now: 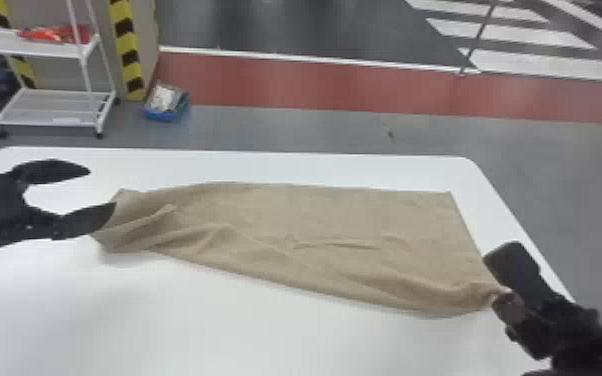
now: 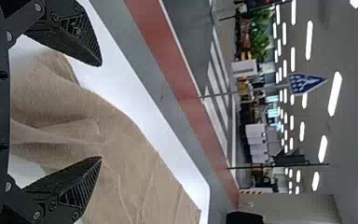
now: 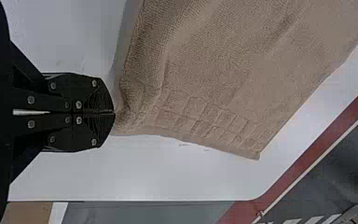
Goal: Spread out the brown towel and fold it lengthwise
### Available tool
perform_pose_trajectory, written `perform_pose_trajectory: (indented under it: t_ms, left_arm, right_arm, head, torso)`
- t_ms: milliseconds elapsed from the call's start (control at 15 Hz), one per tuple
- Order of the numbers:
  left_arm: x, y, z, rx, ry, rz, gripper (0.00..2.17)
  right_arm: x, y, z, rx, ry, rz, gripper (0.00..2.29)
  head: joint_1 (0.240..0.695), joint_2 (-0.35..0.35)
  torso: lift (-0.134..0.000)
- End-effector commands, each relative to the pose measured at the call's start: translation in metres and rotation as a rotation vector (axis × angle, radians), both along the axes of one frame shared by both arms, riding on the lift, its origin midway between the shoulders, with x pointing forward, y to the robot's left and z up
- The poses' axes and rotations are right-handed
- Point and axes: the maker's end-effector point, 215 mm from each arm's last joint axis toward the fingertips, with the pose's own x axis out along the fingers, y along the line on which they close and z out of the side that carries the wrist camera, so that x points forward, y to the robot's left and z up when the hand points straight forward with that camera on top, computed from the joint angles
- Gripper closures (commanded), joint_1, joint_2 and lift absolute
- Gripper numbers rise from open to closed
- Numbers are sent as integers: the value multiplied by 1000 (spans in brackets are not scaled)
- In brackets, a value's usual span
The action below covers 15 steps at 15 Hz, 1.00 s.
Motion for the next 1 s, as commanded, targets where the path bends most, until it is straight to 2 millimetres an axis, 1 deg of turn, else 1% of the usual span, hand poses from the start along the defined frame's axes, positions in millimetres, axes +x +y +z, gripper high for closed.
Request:
perform_pose_trajectory:
  t_ms: [0,133,200,333,400,467,600,733,800,933]
  left_arm:
    - [-4,-49,-18,70,91,-56,265]
    - [-1,-80,-26,104,111,-84,265]
    - [-1,-93,-28,113,114,-99,265]
    - [1,-107,-34,123,114,-100,269]
    - [4,-113,-39,132,116,-92,326]
    - [10,-114,-43,136,114,-70,387]
    - [23,-116,-56,163,114,-24,394]
    - [28,-116,-67,189,125,-14,397]
    - [29,-112,-77,209,133,-1,525]
    - [35,-101,-85,238,127,35,542]
  right_arm:
    - [-1,7,-3,-3,4,6,1345]
    - [-2,11,-5,-2,10,6,1345]
    - [-2,12,-7,0,12,6,1345]
    - [-4,14,-11,0,20,5,1345]
    - [-4,15,-12,4,22,5,1345]
    - [-4,18,-13,5,24,9,1345]
    - [-4,19,-14,6,27,11,1345]
    - [-6,20,-15,5,29,13,1345]
    - [-8,19,-16,1,32,13,1345]
    - [-12,18,-17,1,38,13,1345]
  head:
    - [695,-213]
    - [695,-248]
    - [695,-278]
    - [695,-300]
    - [695,-308]
    - [695,-316]
    - [695,-322]
    - [695,-320]
    - [695,-320]
    - [695,-317]
  torso:
    - [-124]
    - [-124]
    - [-124]
    - [-124]
    - [-124]
    - [-124]
    - [-124]
    - [-124]
    - [-124]
    - [-124]
